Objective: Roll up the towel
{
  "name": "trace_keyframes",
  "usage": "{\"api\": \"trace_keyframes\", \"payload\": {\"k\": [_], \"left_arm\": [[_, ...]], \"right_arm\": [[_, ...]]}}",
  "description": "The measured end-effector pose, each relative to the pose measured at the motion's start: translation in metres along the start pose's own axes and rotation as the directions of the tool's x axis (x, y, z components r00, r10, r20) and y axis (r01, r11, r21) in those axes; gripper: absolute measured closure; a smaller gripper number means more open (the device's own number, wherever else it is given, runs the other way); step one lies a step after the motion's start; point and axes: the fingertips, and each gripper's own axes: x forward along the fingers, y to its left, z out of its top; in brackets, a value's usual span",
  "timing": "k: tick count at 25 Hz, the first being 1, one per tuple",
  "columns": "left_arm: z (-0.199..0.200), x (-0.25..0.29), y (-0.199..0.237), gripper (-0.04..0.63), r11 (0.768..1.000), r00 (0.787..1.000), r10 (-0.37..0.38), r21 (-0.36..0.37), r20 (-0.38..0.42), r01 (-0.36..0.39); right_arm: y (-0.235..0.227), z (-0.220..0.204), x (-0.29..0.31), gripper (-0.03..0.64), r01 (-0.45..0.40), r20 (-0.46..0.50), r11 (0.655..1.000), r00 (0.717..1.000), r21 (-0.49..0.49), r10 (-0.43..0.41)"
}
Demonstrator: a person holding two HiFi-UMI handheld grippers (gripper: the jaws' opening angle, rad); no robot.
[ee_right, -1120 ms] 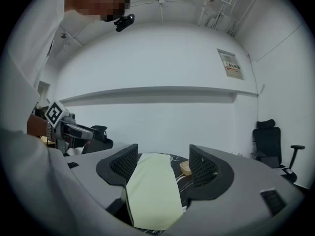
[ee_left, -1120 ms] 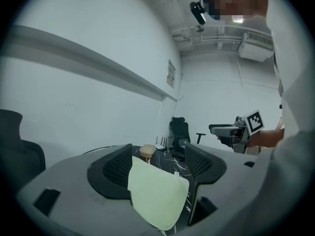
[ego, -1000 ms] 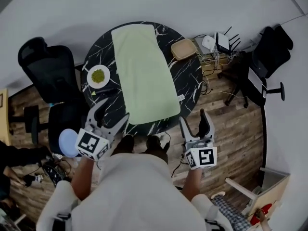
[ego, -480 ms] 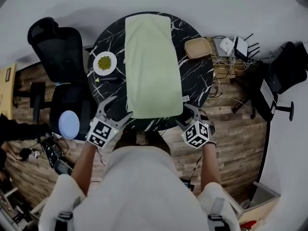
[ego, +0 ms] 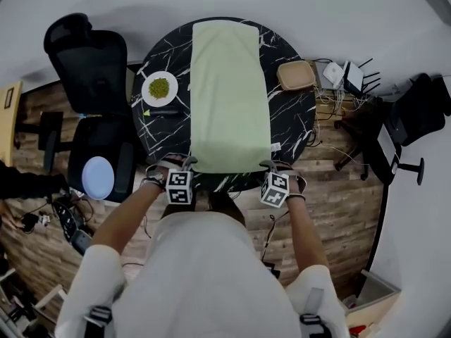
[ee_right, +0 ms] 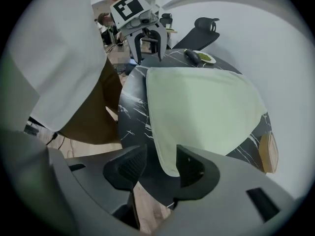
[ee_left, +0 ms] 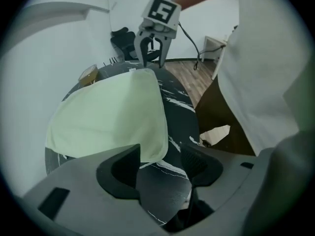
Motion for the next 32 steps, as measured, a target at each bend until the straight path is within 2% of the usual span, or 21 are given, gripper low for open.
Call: {"api": "trace_keyframes", "payload": {"k": [2,5,9,11,13,15,18,24,28,30,32], "left_arm": [[-0.002,0.010,0.001,0.353,0.998,0.999,0.020,0.053,-0.031,-0.019],[-0.005,0.025,-0.006,0.372,0.996,0.995,0.011,0.093,-0.096,-0.002],[-0.009,0.031,-0.014,0.437,0.998,0.992,-0.011,0.057,-0.127,0.019],[-0.009,0.031,-0.021,0.514,0.998,0.993,-0.007,0.060,-0.115,0.014],[-0.010,0.031,-0.028,0.567,0.997,0.994,0.017,0.075,-0.112,-0.008],[-0.012,0.031,-0.031,0.578,0.998,0.993,0.033,0.057,-0.117,-0.027],[-0.017,0.026,-0.034,0.580,1.000,0.992,0.017,0.018,-0.127,-0.015],[-0.025,0.006,-0.070,0.581,0.998,0.992,-0.060,-0.021,-0.107,0.058],[-0.025,-0.001,-0.107,0.581,0.981,0.985,-0.161,-0.123,-0.068,0.152],[-0.026,-0.005,-0.117,0.581,0.970,0.980,-0.191,-0.163,-0.055,0.180],[-0.027,-0.008,-0.118,0.581,0.967,0.979,-0.197,-0.174,-0.052,0.186]], "right_arm": [[-0.004,-0.003,0.008,0.475,0.013,-0.039,0.999,0.999,-0.031,-0.014],[-0.002,-0.009,0.019,0.477,-0.002,-0.114,0.997,0.993,-0.080,-0.007],[0.007,-0.017,0.031,0.501,-0.045,-0.166,0.997,0.986,-0.068,0.033],[0.009,-0.019,0.031,0.519,-0.049,-0.160,0.997,0.986,-0.058,0.039],[0.013,-0.019,0.030,0.565,-0.037,-0.149,0.997,0.989,-0.073,0.026],[0.016,-0.018,0.029,0.600,-0.012,-0.137,0.997,0.991,-0.079,0.001],[0.027,-0.014,0.024,0.602,-0.014,-0.114,0.998,0.993,-0.056,0.008],[0.081,-0.005,0.007,0.602,-0.165,-0.091,0.986,0.983,-0.037,0.161],[0.126,-0.006,0.001,0.601,-0.301,-0.106,0.954,0.949,-0.016,0.297],[0.141,-0.006,0.000,0.601,-0.334,-0.107,0.943,0.937,-0.005,0.331],[0.145,-0.005,-0.002,0.601,-0.337,-0.102,0.941,0.936,0.007,0.336]]}}
